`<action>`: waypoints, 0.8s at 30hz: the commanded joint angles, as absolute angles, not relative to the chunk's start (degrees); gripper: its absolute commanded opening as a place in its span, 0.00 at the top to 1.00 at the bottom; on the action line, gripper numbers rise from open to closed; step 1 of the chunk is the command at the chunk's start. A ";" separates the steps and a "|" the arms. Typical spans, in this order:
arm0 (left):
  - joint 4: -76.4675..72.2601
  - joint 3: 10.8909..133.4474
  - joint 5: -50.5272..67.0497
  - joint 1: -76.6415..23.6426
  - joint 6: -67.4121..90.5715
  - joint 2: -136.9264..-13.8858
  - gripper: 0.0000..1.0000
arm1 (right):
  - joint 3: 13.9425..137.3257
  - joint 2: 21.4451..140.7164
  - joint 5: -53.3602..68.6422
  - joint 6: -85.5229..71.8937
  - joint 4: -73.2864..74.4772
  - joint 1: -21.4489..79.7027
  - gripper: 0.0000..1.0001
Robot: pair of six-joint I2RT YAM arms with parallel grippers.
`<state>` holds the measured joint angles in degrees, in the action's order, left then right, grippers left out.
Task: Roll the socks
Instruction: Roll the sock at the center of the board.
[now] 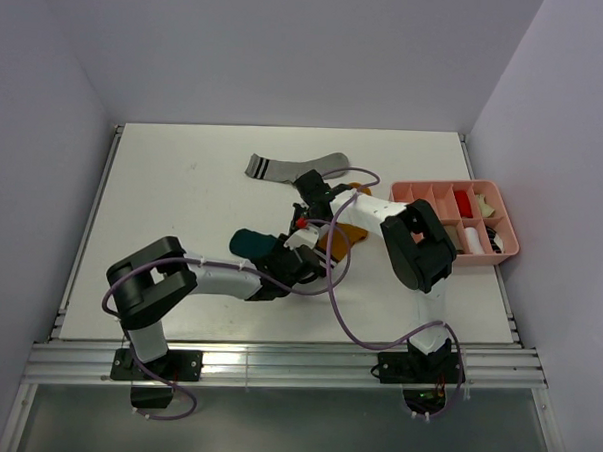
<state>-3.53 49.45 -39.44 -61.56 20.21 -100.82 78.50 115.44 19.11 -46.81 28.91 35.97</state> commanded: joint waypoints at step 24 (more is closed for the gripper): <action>1.85 45.79 -21.21 -53.62 31.46 -99.59 0.99 | 67.94 106.10 22.24 -49.83 13.02 33.31 0.70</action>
